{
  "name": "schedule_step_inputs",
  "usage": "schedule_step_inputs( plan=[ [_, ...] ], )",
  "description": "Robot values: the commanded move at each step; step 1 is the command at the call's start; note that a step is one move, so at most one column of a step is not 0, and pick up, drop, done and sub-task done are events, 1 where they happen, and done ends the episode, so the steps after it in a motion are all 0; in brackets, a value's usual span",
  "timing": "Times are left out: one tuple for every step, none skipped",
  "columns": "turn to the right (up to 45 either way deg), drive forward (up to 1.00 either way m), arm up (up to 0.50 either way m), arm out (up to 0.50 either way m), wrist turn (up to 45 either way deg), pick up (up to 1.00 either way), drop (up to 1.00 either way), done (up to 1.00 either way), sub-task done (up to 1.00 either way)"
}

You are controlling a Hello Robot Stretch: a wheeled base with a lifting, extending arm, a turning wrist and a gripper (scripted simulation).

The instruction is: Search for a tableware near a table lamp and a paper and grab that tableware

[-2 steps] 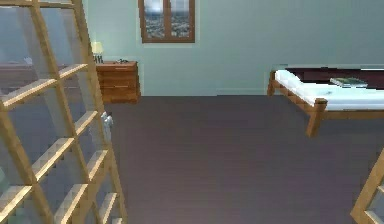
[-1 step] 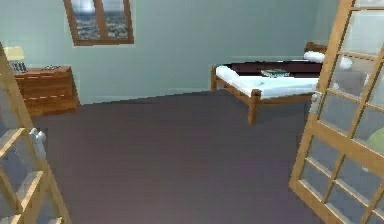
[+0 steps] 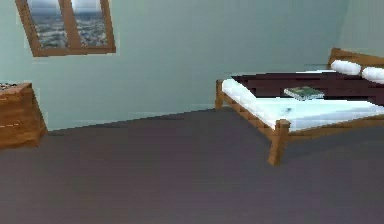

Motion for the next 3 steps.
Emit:
schedule_step_inputs(
  plan=[
    [-42.0,0.0,0.0,0.0,0.0,0.0,0.0,0.0,0.0],
    [0.0,0.55,0.0,0.0,0.0,0.0,0.0,0.0,0.0],
    [0.0,0.3,0.0,0.0,0.0,0.0,0.0,0.0,0.0]
  ],
)
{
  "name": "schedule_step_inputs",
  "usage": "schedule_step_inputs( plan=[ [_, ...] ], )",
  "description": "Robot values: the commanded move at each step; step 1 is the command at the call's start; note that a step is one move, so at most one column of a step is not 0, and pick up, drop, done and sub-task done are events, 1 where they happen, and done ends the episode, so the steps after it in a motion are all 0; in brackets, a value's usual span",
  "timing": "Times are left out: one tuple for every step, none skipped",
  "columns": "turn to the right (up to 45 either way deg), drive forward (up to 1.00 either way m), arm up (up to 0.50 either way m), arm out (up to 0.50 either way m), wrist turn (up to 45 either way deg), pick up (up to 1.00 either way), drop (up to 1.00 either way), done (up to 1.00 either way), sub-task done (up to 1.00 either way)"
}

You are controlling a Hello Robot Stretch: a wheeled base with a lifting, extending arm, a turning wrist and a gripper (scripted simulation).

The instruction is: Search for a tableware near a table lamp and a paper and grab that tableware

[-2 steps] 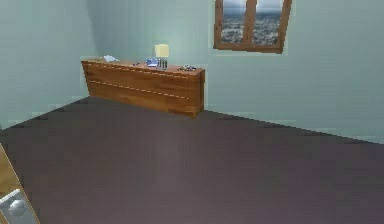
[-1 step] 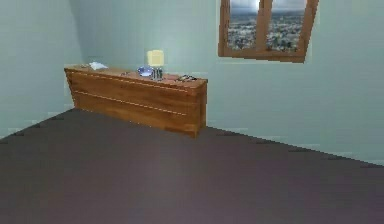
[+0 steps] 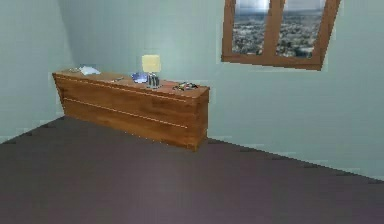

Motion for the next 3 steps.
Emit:
schedule_step_inputs(
  plan=[
    [0.0,1.0,0.0,0.0,0.0,0.0,0.0,0.0,0.0],
    [-9.0,0.0,0.0,0.0,0.0,0.0,0.0,0.0,0.0],
    [0.0,0.35,0.0,0.0,0.0,0.0,0.0,0.0,0.0]
  ],
)
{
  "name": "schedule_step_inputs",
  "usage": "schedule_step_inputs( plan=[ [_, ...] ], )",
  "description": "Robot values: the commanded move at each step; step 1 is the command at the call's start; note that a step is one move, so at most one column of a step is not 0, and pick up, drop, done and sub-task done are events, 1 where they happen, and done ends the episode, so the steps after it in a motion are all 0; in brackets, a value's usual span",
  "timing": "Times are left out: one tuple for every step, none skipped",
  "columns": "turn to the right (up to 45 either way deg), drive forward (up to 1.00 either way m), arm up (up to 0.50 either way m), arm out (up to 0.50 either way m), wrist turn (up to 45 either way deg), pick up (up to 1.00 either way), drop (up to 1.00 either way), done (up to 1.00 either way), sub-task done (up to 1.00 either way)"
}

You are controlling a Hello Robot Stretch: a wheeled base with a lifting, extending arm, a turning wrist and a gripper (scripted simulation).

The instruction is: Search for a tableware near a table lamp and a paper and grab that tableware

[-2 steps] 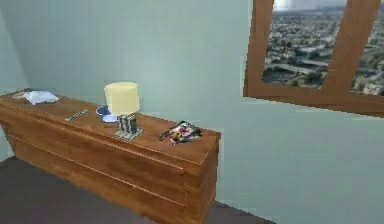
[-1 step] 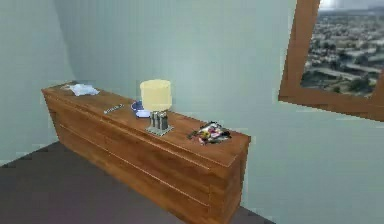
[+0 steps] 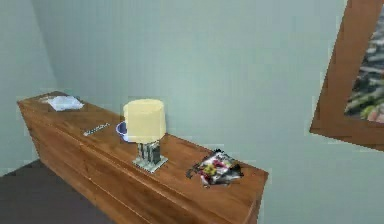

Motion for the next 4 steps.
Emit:
schedule_step_inputs(
  plan=[
    [-45.0,0.0,0.0,0.0,0.0,0.0,0.0,0.0,0.0],
    [-9.0,0.0,0.0,0.0,0.0,0.0,0.0,0.0,0.0],
    [0.0,0.3,0.0,0.0,0.0,0.0,0.0,0.0,0.0],
    [-39.0,0.0,0.0,0.0,0.0,0.0,0.0,0.0,0.0]
  ],
)
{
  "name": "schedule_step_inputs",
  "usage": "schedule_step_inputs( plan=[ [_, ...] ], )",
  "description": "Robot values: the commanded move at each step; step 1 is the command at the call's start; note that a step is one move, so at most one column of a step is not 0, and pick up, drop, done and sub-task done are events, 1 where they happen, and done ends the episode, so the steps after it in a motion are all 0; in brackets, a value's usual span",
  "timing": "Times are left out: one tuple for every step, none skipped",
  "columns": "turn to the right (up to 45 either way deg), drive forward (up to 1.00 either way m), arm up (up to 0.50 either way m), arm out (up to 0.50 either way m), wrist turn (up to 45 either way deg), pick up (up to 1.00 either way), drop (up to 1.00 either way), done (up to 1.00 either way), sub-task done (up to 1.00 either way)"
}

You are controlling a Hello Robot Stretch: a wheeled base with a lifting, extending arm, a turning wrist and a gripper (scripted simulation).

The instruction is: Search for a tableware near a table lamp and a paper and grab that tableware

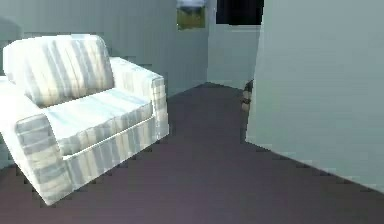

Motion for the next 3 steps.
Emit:
schedule_step_inputs(
  plan=[
    [45.0,0.0,0.0,0.0,0.0,0.0,0.0,0.0,0.0],
    [6.0,0.0,0.0,0.0,0.0,0.0,0.0,0.0,0.0],
    [0.0,0.6,0.0,0.0,0.0,0.0,0.0,0.0,0.0]
  ],
)
